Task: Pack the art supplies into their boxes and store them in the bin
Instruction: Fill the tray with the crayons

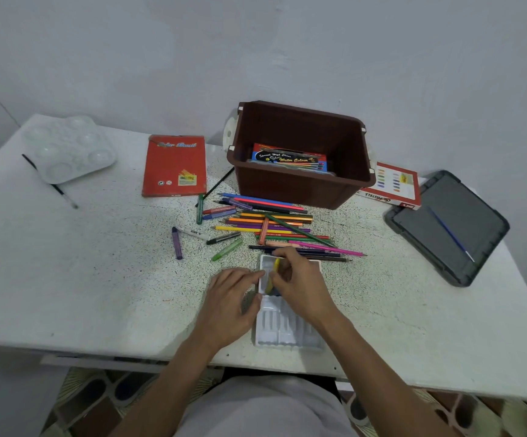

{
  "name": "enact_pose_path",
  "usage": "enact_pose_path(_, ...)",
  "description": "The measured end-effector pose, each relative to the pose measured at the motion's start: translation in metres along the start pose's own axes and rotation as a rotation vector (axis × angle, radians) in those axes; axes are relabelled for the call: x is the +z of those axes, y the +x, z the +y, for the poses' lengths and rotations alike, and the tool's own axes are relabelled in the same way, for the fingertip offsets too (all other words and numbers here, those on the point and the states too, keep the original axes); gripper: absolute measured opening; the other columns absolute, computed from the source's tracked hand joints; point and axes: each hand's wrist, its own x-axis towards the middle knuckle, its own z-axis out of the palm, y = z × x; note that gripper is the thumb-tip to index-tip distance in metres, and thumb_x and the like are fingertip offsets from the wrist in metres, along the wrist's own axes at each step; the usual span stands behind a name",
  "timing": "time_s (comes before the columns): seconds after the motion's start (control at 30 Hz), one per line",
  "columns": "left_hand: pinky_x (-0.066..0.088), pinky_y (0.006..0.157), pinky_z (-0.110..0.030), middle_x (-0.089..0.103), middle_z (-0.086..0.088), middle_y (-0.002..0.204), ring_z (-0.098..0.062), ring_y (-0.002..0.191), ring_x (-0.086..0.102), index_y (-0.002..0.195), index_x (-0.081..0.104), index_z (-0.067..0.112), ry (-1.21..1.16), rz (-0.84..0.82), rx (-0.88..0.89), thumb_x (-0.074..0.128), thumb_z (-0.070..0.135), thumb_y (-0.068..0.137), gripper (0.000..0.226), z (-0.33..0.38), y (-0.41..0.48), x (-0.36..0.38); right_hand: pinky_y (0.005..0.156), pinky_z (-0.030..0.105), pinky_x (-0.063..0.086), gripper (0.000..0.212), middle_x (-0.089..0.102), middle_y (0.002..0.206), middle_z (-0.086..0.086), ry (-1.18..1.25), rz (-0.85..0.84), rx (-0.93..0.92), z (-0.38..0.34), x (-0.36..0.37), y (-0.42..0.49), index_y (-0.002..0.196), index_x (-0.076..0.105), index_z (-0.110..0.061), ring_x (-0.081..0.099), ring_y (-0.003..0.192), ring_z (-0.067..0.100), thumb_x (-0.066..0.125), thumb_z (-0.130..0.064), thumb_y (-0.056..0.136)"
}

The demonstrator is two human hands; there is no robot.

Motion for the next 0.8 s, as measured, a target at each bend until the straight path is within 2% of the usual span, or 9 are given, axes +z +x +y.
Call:
enact_pose_path(0.1,0.027,0.098,-0.022,0.060,0.009,0.115,-0.010,0.113,0.048,0.130,0.060,0.022,0.001,-0.008,-0.006,0.046,0.040,0.092,0.044,0.000,0.000,0.000,0.063,0.040,0.049,0.025,0.061,0.077,-0.001,-0.074,0.091,-0.100,0.006,0.011,-0.003,0.113,0.050,-0.020,0.056,0.073,0.018,0.063,-0.016,0.093)
enact_pose_path(0.2,0.029,0.098,-0.024,0.060,0.010,0.115,-0.010,0.113,0.048,0.130,0.060,0.023,0.000,-0.013,-0.012,0.046,0.041,0.093,0.044,0.000,0.000,0.000,0.063,0.035,0.042,0.007,0.059,0.080,-0.001,-0.241,0.178,-0.181,0.013,0.022,-0.007,0.095,0.057,-0.016,0.047,0.075,0.018,0.064,-0.017,0.091)
enact_pose_path(0.33,0.030,0.098,-0.026,0.059,0.010,0.114,-0.010,0.113,0.048,0.130,0.060,0.023,0.002,-0.014,-0.014,0.046,0.041,0.093,0.044,-0.001,0.000,0.001,0.067,0.031,0.038,0.002,0.060,0.084,-0.001,-0.376,0.246,-0.236,0.022,0.033,-0.010,0.085,0.067,-0.014,0.048,0.078,0.019,0.069,-0.015,0.086)
enact_pose_path(0.5,0.032,0.098,-0.027,0.058,0.012,0.115,-0.009,0.114,0.047,0.132,0.058,0.025,-0.001,-0.019,-0.017,0.046,0.041,0.093,0.044,-0.001,0.000,0.000,0.068,0.031,0.038,0.004,0.057,0.085,-0.001,-0.418,0.311,-0.270,0.021,0.035,-0.015,0.082,0.072,-0.016,0.047,0.079,0.019,0.071,-0.017,0.086)
enact_pose_path(0.63,0.034,0.099,-0.029,0.058,0.012,0.116,-0.008,0.115,0.047,0.133,0.058,0.025,0.005,-0.023,-0.012,0.047,0.039,0.092,0.044,-0.001,0.000,0.000,0.074,0.038,0.042,0.021,0.057,0.095,0.000,-0.441,0.303,-0.230,0.020,0.035,-0.022,0.091,0.074,-0.021,0.047,0.087,0.021,0.057,-0.033,0.092)
enact_pose_path(0.8,0.031,0.100,-0.026,0.059,0.012,0.116,-0.008,0.115,0.048,0.132,0.058,0.025,-0.001,-0.025,-0.016,0.046,0.037,0.092,0.043,-0.001,-0.001,-0.001,0.080,0.040,0.043,0.028,0.057,0.100,0.001,-0.473,0.235,-0.194,0.016,0.030,-0.026,0.094,0.075,-0.024,0.047,0.093,0.021,0.050,-0.037,0.094)
